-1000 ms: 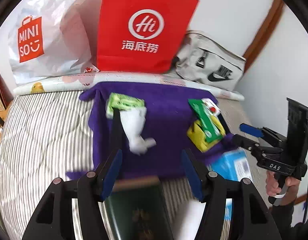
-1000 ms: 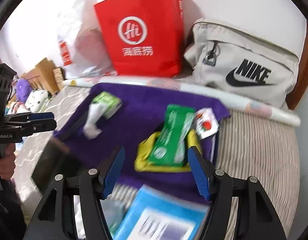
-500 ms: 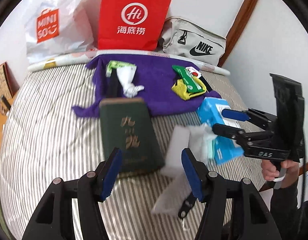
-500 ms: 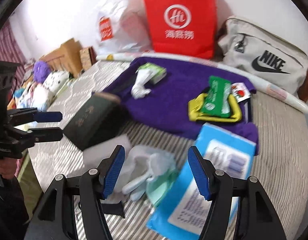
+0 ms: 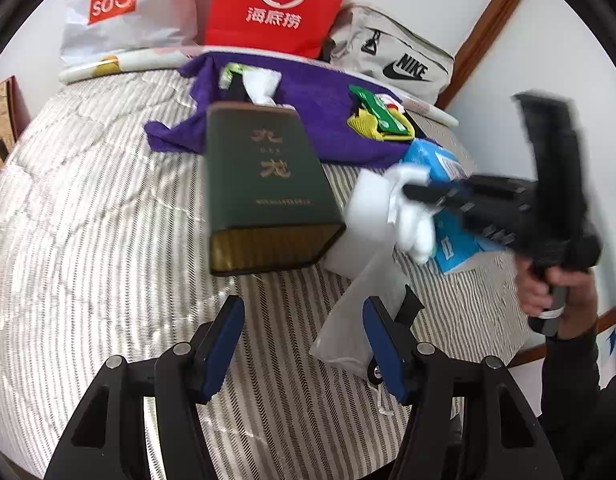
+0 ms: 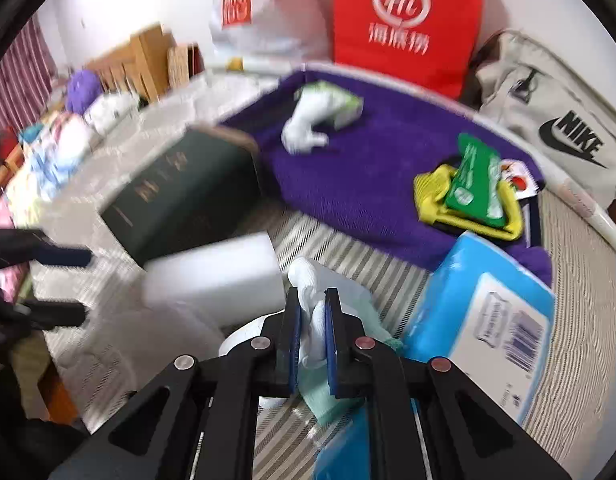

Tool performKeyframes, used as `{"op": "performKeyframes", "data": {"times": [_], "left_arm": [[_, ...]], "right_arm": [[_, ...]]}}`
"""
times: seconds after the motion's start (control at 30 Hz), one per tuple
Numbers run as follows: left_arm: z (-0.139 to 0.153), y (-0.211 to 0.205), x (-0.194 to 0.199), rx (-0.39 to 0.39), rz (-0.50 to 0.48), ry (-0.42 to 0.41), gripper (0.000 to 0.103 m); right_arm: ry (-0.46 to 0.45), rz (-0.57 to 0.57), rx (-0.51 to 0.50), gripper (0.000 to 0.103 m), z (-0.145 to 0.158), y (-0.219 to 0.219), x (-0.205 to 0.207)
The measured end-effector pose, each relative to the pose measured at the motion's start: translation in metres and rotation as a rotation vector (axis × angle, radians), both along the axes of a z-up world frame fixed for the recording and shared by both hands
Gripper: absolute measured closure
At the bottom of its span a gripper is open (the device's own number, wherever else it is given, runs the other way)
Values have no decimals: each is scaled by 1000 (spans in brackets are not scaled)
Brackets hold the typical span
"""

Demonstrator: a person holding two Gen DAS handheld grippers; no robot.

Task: Organize soft objects
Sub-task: 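Move both grippers back to the items beside the blue box, then grasp the white gloves and teal cloth with right while left grasps the white mesh bag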

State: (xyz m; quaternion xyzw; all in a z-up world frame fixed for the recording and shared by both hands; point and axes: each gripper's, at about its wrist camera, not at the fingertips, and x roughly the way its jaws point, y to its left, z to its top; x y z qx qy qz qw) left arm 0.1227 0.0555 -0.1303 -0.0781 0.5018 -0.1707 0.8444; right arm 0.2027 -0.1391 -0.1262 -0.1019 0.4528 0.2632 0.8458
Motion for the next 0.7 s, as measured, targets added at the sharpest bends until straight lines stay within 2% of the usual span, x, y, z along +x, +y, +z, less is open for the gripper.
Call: {"op": "performKeyframes", "data": {"times": [0.13,0.23,0.4,0.43,0.47,0.53,0.57,0.7], "left_arm": [[-13,-13,4,-17,-48,16,44],[-21,-24,3,-15,-80,22,44],[-26,-41,4,-5,-107,-17,48],[-27,-44,4,-2,-113,-25,61],[-27,-46,5,5,-119,-30,68],[-28,-50,4,29,-120,-41,90],[-28,-51,3,34,-122,-49,96],[-14,-40,-3,-5,-75,-85,99]], "right_arm": [[-52,-28,106,93,30,-16,-14],[-88,-41,134,93,48,-26,-29],[-105,-50,163,93,64,-42,-61],[-109,-47,162,93,66,-45,-71],[-112,-46,162,93,67,-48,-77],[-113,-46,168,93,65,-56,-95],[-105,-47,174,93,63,-59,-101],[-63,-84,171,93,44,-74,-120]]}}
